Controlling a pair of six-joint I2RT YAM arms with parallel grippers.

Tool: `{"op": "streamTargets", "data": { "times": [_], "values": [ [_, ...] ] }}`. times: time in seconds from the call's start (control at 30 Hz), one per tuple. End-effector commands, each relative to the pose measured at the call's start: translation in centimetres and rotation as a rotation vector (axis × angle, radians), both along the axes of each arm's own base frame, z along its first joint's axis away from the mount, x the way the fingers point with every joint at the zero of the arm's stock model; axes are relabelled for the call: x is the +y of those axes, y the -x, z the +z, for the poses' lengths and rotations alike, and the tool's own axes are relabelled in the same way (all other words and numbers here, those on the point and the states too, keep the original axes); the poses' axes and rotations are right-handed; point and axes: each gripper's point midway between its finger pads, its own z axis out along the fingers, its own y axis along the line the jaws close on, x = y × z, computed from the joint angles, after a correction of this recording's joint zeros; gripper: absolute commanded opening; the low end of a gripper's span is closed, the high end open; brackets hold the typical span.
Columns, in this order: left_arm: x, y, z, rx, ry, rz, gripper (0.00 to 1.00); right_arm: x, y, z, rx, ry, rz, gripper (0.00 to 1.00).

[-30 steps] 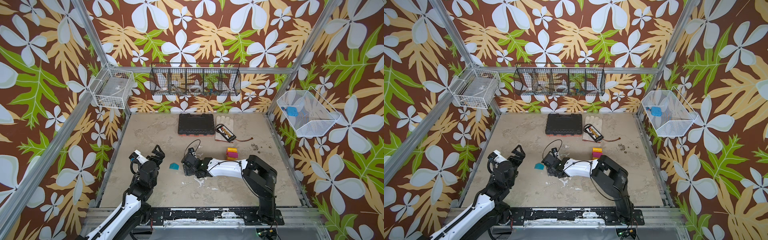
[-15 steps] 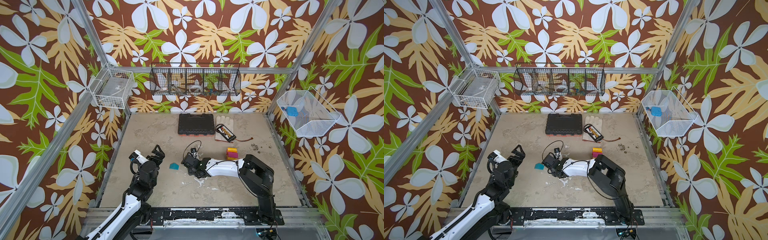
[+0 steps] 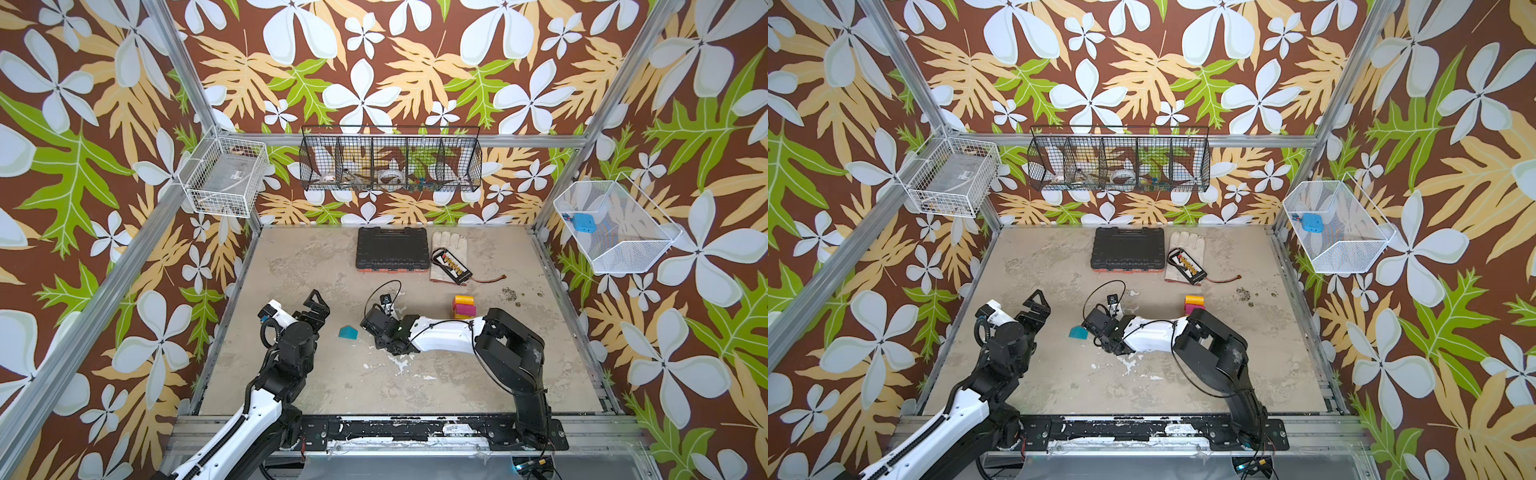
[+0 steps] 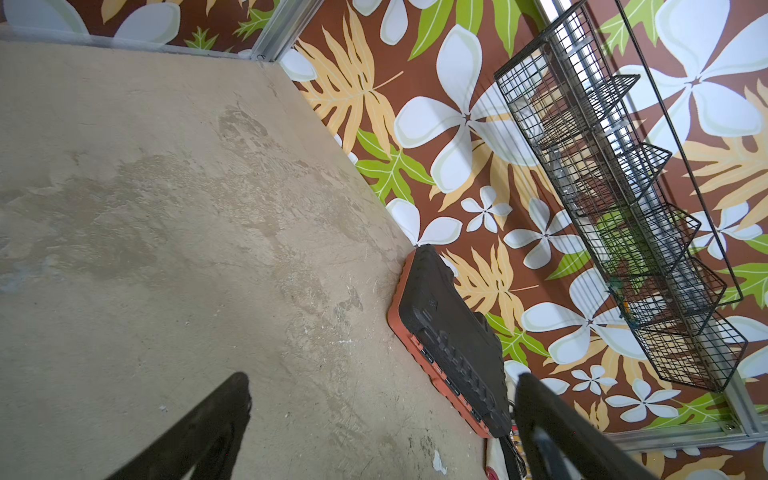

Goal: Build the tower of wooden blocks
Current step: 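Lower the right gripper onto the yellow rectangular block and close on it, then carry the yellow block with the right gripper over the stack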

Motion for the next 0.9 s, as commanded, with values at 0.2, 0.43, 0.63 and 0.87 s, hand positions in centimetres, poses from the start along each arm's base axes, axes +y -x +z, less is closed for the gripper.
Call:
{"op": "streamTargets", "data": {
  "times": [0.2,0.43,0.63,0.87],
  "values": [
    [-0.3,-0.2,0.7,-0.027,0.01,-0.016,1.0,-1.5,0.4,-1.0,0.055,0.046,0.012,0.31],
    [-1.6,-0.8,1.1,-0.036,-0.006,-0.084,1.0,-1.5,0.2,1.1,0.027,0.026,0.021,0.22],
    [-4.7,-1.8,2.0,-0.062,-0.035,-0.249,1.0,-3.0,-0.1,5.4,-0.031,-0.004,0.008,0.18],
    [-8.6,-3.5,1.8,-0.02,-0.068,-0.431,1.0,-8.4,-0.9,11.4,-0.105,-0.055,-0.061,0.16]
  ]
}}
